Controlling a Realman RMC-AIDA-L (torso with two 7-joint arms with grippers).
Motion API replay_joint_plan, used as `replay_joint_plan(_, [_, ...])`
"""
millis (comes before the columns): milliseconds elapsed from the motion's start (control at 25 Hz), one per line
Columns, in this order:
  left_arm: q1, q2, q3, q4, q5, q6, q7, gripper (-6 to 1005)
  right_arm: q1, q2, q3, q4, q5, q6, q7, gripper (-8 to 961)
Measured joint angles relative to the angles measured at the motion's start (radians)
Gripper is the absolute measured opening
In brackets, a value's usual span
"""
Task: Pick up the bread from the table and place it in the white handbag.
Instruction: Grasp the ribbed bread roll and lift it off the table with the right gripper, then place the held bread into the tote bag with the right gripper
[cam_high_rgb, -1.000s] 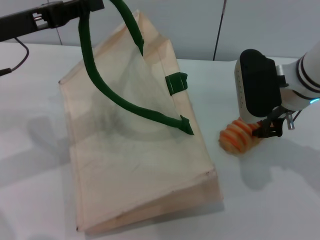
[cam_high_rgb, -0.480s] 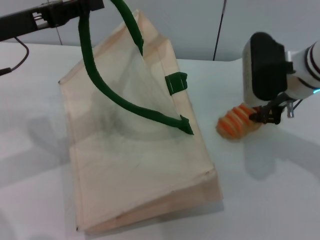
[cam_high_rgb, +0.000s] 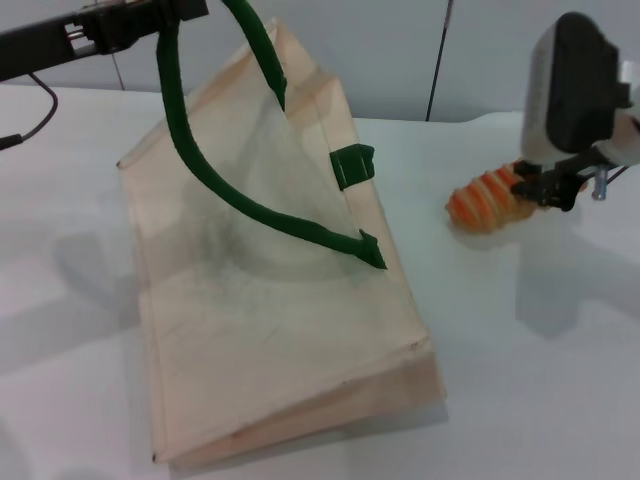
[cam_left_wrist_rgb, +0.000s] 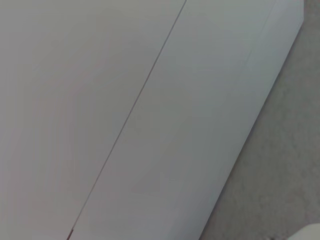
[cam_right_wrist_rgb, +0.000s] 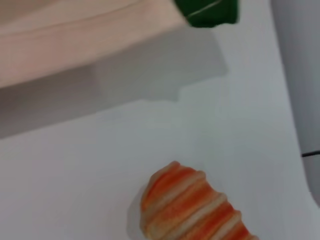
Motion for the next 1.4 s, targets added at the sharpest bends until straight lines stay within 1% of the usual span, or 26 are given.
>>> replay_joint_plan(80, [0.000, 0.000, 0.000, 0.000, 0.000, 0.000, 0.000, 141, -0.003, 0.000, 0.031, 0.001, -0.001, 0.002, -0.013, 220])
replay_joint_plan(440, [0.004, 0.001, 0.000, 0.000, 0.002, -0.008, 0.000, 141, -0.010, -0.001, 0.078, -0.014, 0.003, 0.005, -0.022, 136])
replay_joint_plan(560, [0.003, 0.001, 0.000, 0.000, 0.005, -0.012, 0.000, 141, -0.011, -0.002, 0.138, -0.029, 0.003, 0.009, -0.049, 114])
replay_joint_plan(760, [0.000, 0.001, 0.000, 0.000, 0.006, -0.012, -0.002, 141, -0.005, -0.002, 0.295, -0.033, 0.005, 0.044, -0.125, 77])
replay_joint_plan(880, [-0.009, 0.003, 0.000, 0.000, 0.006, -0.012, -0.008, 140, -0.001, -0.001, 0.359, -0.033, 0.019, 0.062, -0.162, 61])
replay_joint_plan(960, [-0.017, 0.005, 0.000, 0.000, 0.007, -0.010, -0.010, 140, -0.001, -0.004, 0.371, -0.033, 0.063, 0.064, -0.171, 58])
replay_joint_plan(1120, [-0.029, 0.009, 0.000, 0.000, 0.009, -0.004, -0.017, 140, -0.006, -0.025, 0.376, -0.034, 0.182, 0.091, -0.196, 52])
replay_joint_plan(1200, [-0.041, 0.010, 0.000, 0.000, 0.010, -0.003, -0.021, 140, -0.010, -0.030, 0.376, -0.034, 0.224, 0.105, -0.208, 49])
replay_joint_plan(1280, [-0.051, 0.010, 0.001, 0.000, 0.011, -0.002, -0.023, 140, -0.012, -0.029, 0.376, -0.035, 0.243, 0.113, -0.215, 46])
replay_joint_plan(1400, [-0.058, 0.014, 0.002, 0.000, 0.011, -0.001, -0.023, 140, -0.008, -0.020, 0.376, -0.035, 0.249, 0.131, -0.224, 47])
